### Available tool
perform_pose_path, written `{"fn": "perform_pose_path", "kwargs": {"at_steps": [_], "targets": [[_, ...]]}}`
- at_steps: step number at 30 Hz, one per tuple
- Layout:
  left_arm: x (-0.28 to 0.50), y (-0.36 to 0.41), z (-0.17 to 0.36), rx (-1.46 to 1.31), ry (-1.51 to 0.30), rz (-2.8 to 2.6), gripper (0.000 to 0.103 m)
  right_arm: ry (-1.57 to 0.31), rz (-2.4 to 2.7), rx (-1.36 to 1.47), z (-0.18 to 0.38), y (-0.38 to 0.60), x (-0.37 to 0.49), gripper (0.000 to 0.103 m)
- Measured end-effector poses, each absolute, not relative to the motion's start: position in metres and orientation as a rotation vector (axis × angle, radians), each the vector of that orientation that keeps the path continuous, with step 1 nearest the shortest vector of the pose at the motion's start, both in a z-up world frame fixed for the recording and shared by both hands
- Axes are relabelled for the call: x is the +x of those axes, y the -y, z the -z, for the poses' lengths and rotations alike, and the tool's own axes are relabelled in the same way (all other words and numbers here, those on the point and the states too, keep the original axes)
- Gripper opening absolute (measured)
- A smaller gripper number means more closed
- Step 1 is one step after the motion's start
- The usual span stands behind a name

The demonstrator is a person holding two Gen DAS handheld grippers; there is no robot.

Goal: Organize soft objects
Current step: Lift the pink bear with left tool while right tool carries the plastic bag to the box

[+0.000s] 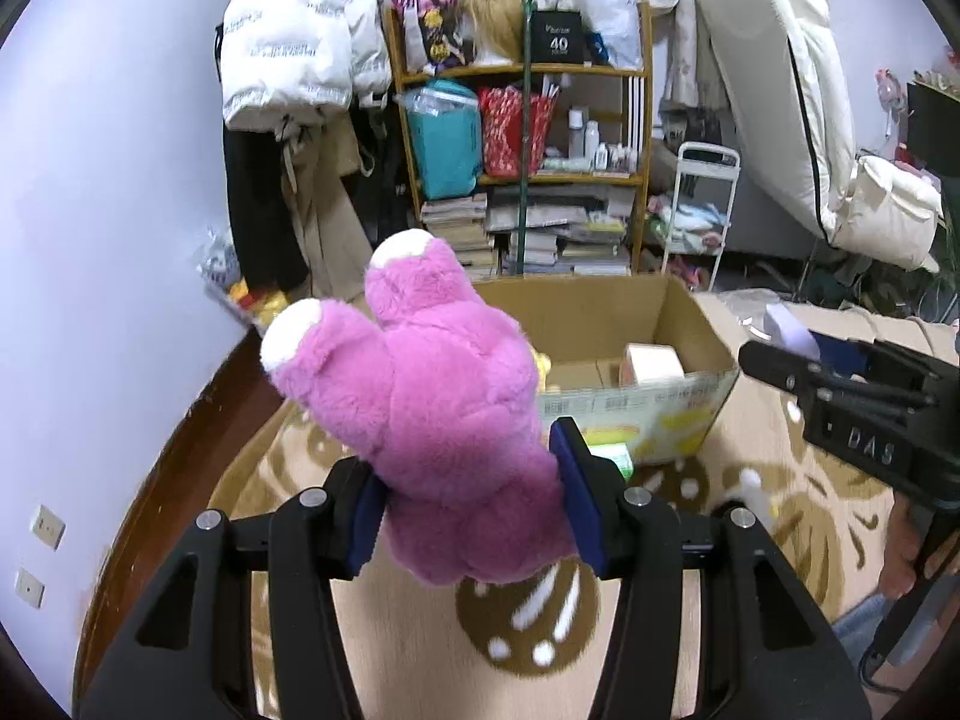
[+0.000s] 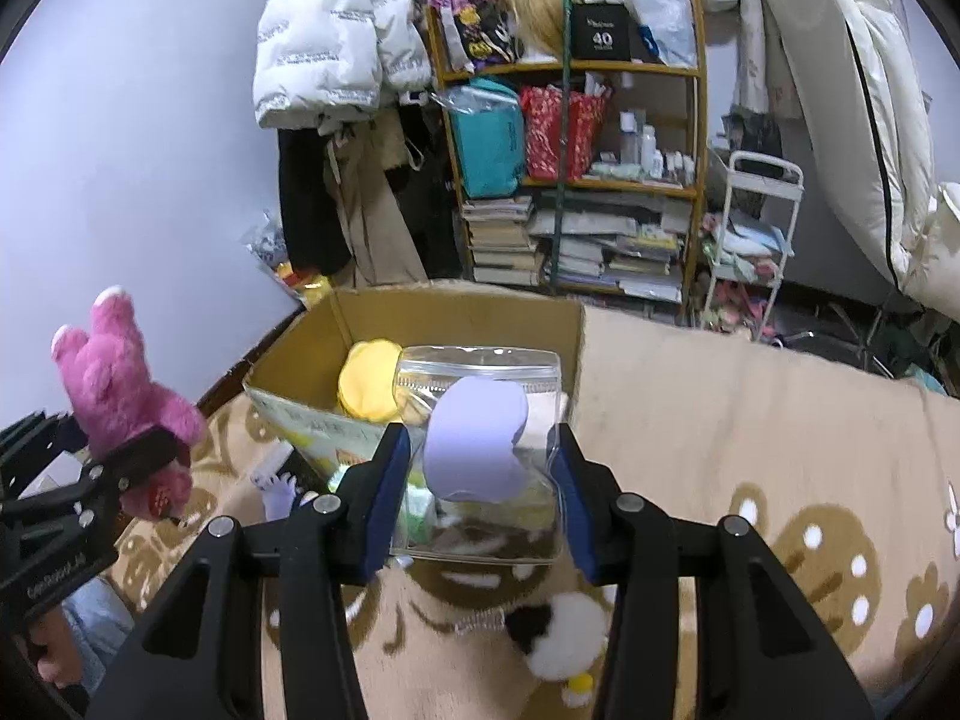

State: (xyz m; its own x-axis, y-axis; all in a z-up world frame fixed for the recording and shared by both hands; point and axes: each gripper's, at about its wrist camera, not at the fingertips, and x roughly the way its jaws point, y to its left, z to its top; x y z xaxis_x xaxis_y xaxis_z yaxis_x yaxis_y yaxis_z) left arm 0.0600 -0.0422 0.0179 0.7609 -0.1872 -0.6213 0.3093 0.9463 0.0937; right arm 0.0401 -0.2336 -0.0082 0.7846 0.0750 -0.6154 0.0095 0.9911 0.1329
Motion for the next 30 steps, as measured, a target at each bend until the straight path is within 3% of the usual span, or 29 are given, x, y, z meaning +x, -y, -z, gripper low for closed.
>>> {"fn": "perform_pose_path", "kwargs": {"at_steps": [14,30], "targets": [[0.109,0.073,-0.031,0.326,-0.502,0.241,0.051,-0.562,0.001,0.099,-0.004,0.236,0.066,0.050],[0.159,0.094,0.013,0.352,-0.587,0.258,0.051,-0.561,0.012,0.091,0.019,0.251,0.103,0.050]]}}
